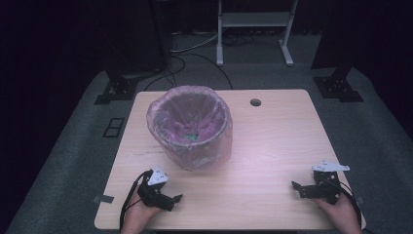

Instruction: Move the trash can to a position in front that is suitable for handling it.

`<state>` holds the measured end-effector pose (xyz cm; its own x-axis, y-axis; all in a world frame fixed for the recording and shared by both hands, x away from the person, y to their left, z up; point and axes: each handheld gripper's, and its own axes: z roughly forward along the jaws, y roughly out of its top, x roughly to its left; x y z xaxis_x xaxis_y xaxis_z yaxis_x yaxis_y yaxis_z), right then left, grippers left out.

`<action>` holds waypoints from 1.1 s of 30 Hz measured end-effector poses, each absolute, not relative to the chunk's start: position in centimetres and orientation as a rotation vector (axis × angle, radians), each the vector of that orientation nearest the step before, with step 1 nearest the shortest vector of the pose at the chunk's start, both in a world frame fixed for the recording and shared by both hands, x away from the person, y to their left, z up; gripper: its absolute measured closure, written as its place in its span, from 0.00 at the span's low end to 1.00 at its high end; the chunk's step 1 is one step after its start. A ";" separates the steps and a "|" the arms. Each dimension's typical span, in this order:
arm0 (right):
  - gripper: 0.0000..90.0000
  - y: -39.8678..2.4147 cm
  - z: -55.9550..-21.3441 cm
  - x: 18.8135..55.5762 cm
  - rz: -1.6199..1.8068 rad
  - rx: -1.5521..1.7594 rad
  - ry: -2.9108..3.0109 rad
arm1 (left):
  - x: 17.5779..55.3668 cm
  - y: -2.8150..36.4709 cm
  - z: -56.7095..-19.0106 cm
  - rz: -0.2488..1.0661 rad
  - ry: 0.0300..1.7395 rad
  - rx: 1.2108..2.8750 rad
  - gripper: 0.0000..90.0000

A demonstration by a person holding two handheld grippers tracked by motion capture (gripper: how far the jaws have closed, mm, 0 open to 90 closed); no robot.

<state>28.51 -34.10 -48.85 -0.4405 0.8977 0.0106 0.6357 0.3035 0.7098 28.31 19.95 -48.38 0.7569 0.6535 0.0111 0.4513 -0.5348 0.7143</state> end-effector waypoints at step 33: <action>0.00 -34.1 -48.8 28.7 0.922 1.366 2.194 | 28.5 21.6 -44.0 0.308 0.818 2.160 0.00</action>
<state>28.69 -34.09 -48.84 -0.4453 0.8953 0.0118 0.6351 0.3066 0.7089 28.49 21.57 -44.01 0.7626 0.6451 -0.0475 0.4533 -0.4806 0.7507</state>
